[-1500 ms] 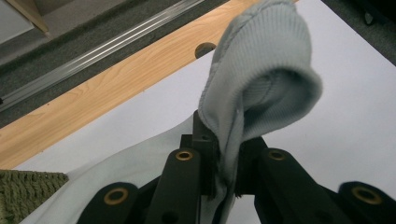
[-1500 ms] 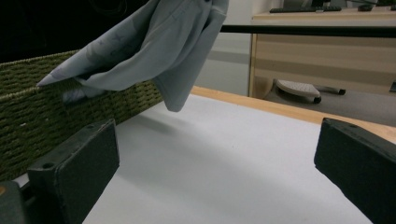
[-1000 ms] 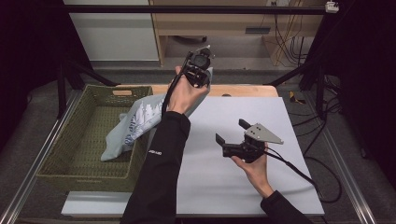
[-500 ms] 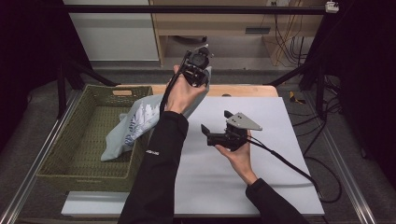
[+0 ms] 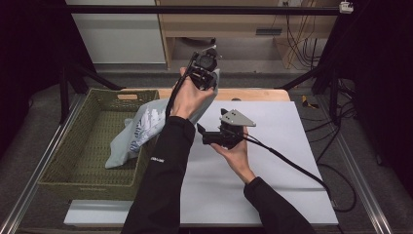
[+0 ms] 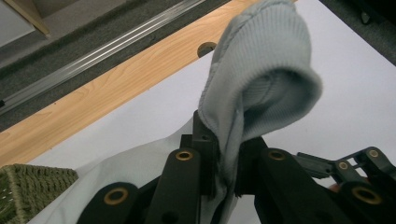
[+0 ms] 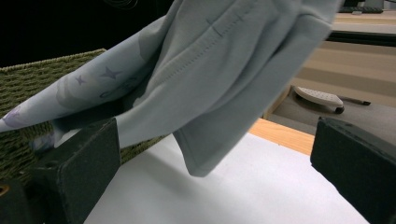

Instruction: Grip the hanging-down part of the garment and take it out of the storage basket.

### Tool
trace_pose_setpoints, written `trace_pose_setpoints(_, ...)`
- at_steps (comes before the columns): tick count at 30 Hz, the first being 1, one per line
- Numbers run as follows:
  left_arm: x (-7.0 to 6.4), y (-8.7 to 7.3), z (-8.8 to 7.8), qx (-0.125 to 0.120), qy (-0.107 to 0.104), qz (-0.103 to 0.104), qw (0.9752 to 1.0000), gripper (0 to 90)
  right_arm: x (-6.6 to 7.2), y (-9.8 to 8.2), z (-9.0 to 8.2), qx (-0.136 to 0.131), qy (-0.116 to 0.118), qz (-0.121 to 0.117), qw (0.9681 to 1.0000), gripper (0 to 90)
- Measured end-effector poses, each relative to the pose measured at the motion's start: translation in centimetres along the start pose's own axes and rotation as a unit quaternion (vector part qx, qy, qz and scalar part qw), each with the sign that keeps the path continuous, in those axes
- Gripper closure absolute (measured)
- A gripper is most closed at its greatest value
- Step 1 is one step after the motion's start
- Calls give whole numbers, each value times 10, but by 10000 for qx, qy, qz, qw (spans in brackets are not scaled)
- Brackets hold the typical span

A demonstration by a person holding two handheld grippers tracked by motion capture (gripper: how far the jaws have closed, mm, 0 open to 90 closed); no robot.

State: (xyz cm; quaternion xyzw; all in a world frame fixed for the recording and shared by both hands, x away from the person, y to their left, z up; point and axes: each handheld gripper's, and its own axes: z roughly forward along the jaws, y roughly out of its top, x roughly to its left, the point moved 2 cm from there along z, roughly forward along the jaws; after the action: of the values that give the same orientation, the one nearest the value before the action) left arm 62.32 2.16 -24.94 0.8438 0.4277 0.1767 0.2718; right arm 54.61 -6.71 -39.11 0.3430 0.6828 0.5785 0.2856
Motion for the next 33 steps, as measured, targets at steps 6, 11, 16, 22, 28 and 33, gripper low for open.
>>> trace_pose_setpoints(6, 1, 0, 1, -1, -34, 6, 10000, 815, 0, 3, 11, 20, 53, 136, 9999, 25)
trace_pose_setpoints(11, -1, 0, 3, 11, -36, 24, 10000, 815, -2, -1, 21, 142, 32, 130, 9998, 27)
trace_pose_setpoints(16, -1, 0, 3, 14, -34, 33, 10000, 815, -3, -5, 31, 129, 75, 221, 9996, 31)
trace_pose_setpoints(22, -3, -1, 1, 50, -6, 115, 9999, 815, -3, -4, 47, 119, 90, 333, 9993, 46)
trace_pose_setpoints(28, -1, -3, -1, 31, -33, 82, 10000, 815, -4, -4, 58, 150, 124, 139, 9997, 201)
trace_pose_setpoints(33, -3, -3, -1, 25, -29, 134, 9999, 815, -5, -4, 59, 133, 56, 181, 9997, 372)
